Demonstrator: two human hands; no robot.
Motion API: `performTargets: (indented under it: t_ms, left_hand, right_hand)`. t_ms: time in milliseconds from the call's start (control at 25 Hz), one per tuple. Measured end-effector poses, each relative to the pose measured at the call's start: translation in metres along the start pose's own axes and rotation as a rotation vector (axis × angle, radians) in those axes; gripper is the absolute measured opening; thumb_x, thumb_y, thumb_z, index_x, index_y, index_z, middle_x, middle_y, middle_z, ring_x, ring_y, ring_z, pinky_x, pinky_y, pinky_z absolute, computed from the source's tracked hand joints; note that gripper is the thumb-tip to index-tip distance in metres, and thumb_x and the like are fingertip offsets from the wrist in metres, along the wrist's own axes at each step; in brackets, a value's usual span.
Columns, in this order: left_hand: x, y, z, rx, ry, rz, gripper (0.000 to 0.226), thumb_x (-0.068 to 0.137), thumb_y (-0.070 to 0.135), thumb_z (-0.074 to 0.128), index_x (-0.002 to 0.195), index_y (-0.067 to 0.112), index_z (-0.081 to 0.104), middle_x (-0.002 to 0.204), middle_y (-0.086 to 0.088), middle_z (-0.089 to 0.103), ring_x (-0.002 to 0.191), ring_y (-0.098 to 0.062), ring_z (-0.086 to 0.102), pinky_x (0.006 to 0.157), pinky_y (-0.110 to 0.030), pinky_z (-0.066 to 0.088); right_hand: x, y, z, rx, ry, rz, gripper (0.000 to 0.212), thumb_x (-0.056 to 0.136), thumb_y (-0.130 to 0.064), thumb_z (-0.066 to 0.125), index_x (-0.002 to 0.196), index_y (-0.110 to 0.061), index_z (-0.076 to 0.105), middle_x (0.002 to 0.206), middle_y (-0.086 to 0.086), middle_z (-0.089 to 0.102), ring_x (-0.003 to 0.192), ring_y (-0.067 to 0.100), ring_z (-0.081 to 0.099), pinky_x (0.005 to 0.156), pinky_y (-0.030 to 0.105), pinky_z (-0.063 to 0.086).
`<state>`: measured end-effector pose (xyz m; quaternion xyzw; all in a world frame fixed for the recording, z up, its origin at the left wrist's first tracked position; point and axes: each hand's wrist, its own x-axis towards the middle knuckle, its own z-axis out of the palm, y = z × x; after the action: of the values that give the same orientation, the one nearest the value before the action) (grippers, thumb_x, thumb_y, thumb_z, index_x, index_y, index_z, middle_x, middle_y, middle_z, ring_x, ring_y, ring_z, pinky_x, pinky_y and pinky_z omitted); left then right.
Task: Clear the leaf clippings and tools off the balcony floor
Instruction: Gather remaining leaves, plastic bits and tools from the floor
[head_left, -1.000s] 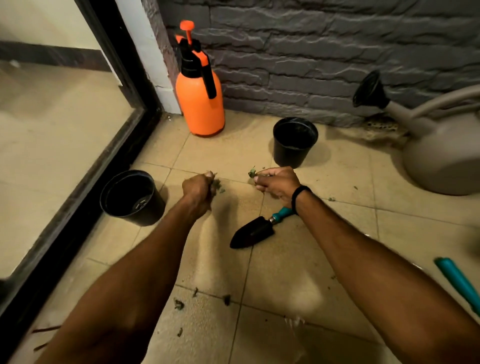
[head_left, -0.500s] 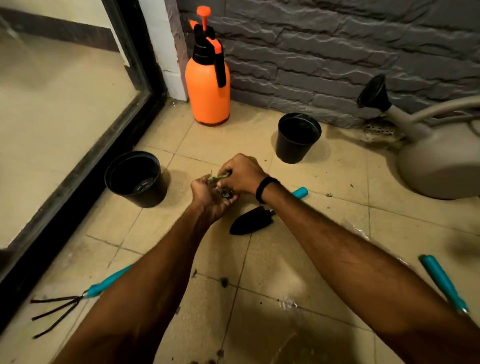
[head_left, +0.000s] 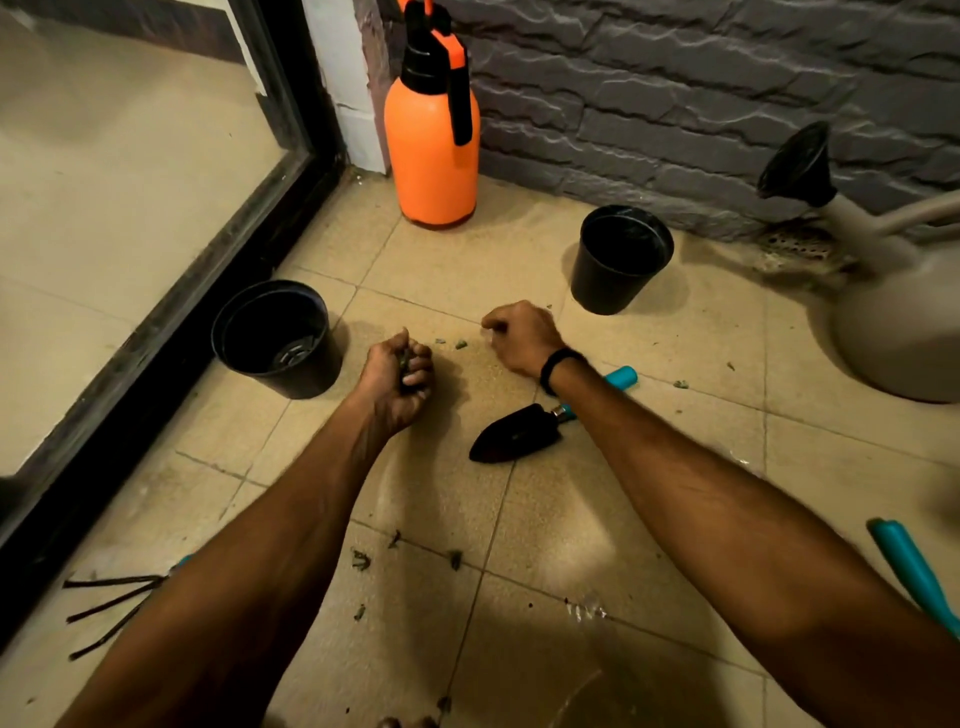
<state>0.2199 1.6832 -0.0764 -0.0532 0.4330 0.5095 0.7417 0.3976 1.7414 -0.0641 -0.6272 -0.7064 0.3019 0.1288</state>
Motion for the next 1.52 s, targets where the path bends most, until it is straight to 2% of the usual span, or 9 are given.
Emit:
performTargets:
  t_ms: [160, 360, 520, 760, 920, 1080, 1240, 1360, 1520]
  left_hand:
    - [0.001, 0.000, -0.005, 0.397, 0.209, 0.213, 0.037, 0.100, 0.050, 0.050, 0.079, 0.020, 0.052, 0.058, 0.005, 0.037, 0.044, -0.009, 0.033, 0.039, -0.021, 0.028]
    - [0.019, 0.000, -0.012, 1.299, 0.390, 0.683, 0.038, 0.092, 0.053, 0.061, 0.100, 0.016, 0.068, 0.092, -0.003, 0.069, 0.081, -0.019, 0.064, 0.077, -0.038, 0.056]
    - [0.033, -0.008, -0.011, 1.677, 0.331, 0.680, 0.047, 0.094, 0.050, 0.060, 0.132, 0.024, 0.056, 0.121, -0.010, 0.065, 0.100, -0.027, 0.064, 0.084, -0.044, 0.057]
    - [0.039, -0.026, -0.009, 1.893, 0.310, 0.882, 0.029, 0.102, 0.039, 0.046, 0.118, 0.018, 0.060, 0.115, -0.006, 0.051, 0.084, -0.026, 0.057, 0.073, -0.042, 0.055]
    - [0.045, -0.027, -0.004, 1.820, 0.415, 0.843, 0.026, 0.104, 0.030, 0.044, 0.119, 0.013, 0.055, 0.120, -0.009, 0.049, 0.087, -0.026, 0.057, 0.078, -0.045, 0.055]
    - [0.042, -0.017, -0.001, 1.537, 0.489, 0.817, 0.029, 0.105, 0.029, 0.046, 0.109, 0.006, 0.064, 0.110, -0.015, 0.064, 0.098, -0.031, 0.062, 0.085, -0.041, 0.051]
    - [0.030, -0.011, 0.007, 0.949, 0.374, 0.433, 0.033, 0.105, 0.031, 0.043, 0.087, 0.011, 0.063, 0.083, -0.010, 0.063, 0.078, -0.026, 0.060, 0.073, -0.037, 0.050]
    - [0.017, -0.018, 0.032, 0.567, 0.280, 0.188, 0.027, 0.101, 0.015, 0.037, 0.081, 0.015, 0.055, 0.073, -0.004, 0.054, 0.062, -0.015, 0.048, 0.054, -0.027, 0.038]
    - [0.019, -0.043, 0.067, 0.459, 0.255, 0.045, 0.027, 0.094, 0.007, 0.029, 0.076, 0.015, 0.047, 0.067, -0.003, 0.048, 0.053, -0.012, 0.037, 0.037, -0.019, 0.026]
  right_hand:
    - [0.001, -0.003, 0.047, -0.119, -0.032, -0.118, 0.044, 0.093, -0.011, 0.061, 0.136, -0.013, 0.054, 0.134, 0.013, 0.049, 0.120, 0.027, 0.051, 0.099, 0.027, 0.042]
    - [0.008, -0.018, 0.064, -0.284, 0.049, -0.219, 0.030, 0.097, -0.009, 0.045, 0.120, -0.010, 0.065, 0.121, 0.015, 0.056, 0.111, 0.032, 0.054, 0.088, 0.034, 0.047]
    - [0.009, -0.001, 0.047, -0.004, 0.197, 0.026, 0.023, 0.092, -0.007, 0.053, 0.102, -0.008, 0.073, 0.108, 0.011, 0.070, 0.103, 0.026, 0.064, 0.088, 0.032, 0.051]
    - [0.026, 0.066, -0.021, 0.223, 0.373, 0.403, 0.024, 0.085, -0.004, 0.058, 0.093, -0.016, 0.077, 0.104, 0.003, 0.074, 0.106, 0.020, 0.064, 0.087, 0.018, 0.045]
    - [0.040, 0.071, -0.018, -0.058, 0.291, 0.225, 0.035, 0.088, 0.006, 0.050, 0.112, -0.008, 0.072, 0.121, 0.013, 0.064, 0.116, 0.029, 0.057, 0.094, 0.027, 0.045]
    - [0.046, 0.061, -0.007, -0.415, 0.202, -0.009, 0.028, 0.089, 0.007, 0.048, 0.105, -0.004, 0.068, 0.113, 0.017, 0.055, 0.104, 0.034, 0.057, 0.083, 0.032, 0.050]
    - [0.030, 0.046, 0.000, -0.435, 0.221, 0.019, 0.031, 0.092, 0.004, 0.045, 0.113, -0.005, 0.066, 0.117, 0.016, 0.057, 0.109, 0.034, 0.056, 0.088, 0.036, 0.050]
    - [0.015, 0.038, -0.005, -0.074, 0.159, 0.257, 0.017, 0.089, -0.006, 0.060, 0.103, -0.007, 0.070, 0.107, 0.011, 0.068, 0.103, 0.028, 0.063, 0.084, 0.030, 0.052]
    - [-0.006, 0.016, -0.039, 0.856, -0.084, 0.425, 0.013, 0.080, 0.003, 0.072, 0.077, -0.009, 0.069, 0.081, 0.010, 0.068, 0.086, 0.027, 0.069, 0.090, 0.042, 0.056]
